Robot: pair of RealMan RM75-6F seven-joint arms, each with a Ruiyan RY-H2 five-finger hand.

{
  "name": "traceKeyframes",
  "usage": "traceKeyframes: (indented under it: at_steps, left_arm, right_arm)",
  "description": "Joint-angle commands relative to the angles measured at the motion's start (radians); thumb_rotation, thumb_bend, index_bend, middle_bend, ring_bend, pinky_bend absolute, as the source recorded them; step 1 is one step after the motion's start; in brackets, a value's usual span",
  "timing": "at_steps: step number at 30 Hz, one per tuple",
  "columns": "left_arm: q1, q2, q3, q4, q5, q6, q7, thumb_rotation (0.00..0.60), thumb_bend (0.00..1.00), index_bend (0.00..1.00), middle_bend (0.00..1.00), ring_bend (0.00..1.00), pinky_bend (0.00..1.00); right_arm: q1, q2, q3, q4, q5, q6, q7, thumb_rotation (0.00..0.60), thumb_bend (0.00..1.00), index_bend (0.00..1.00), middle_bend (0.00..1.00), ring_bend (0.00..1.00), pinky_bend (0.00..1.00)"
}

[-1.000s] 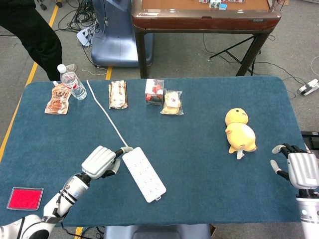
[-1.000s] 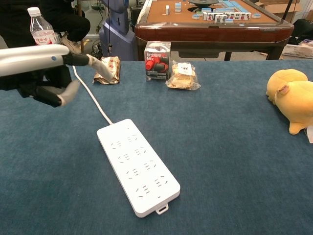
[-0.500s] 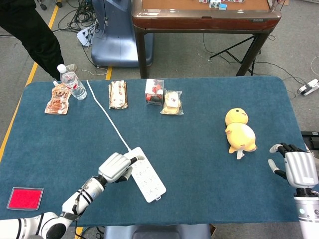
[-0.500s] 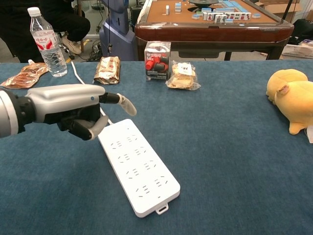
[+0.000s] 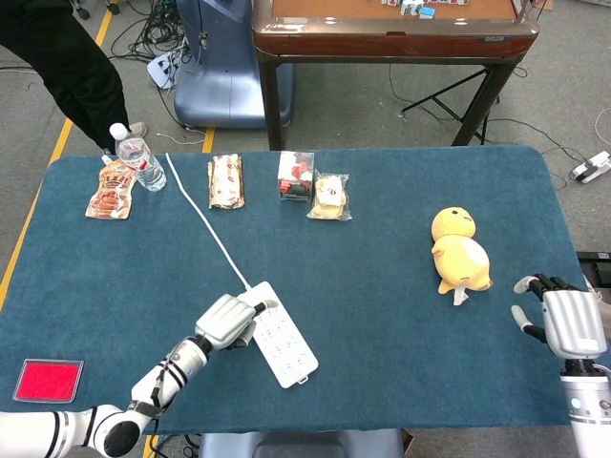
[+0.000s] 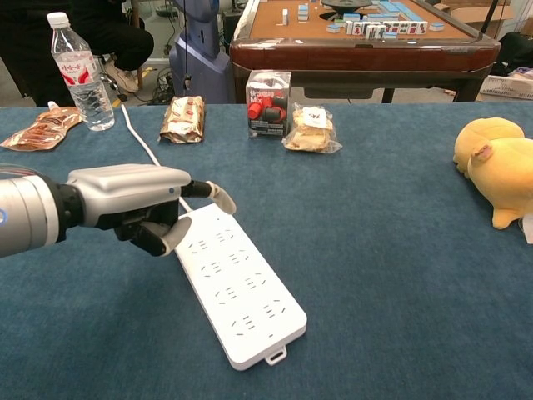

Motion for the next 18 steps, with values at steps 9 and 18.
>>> traceKeyframes:
  at_steps: [9,18]
  left_arm:
    - [-0.029,-0.010,0.027,0.021,-0.083,0.019,0.054,0.600,0.74,0.20,1.00,1.00,1.00]
    - [-0.045,-0.014,0.041,0.027,-0.145,0.031,0.075,0.600,0.74,0.20,1.00,1.00,1.00]
  right_arm:
    - [0.005,-0.010,-0.002,0.016,0.007,-0.014,0.007,0.600,0.24,0.48,0.47,0.45,0.62]
    - [0.010,-0.016,-0.004,0.018,0.010,-0.022,0.004,0.600,0.24,0.48,0.47,0.45,0.62]
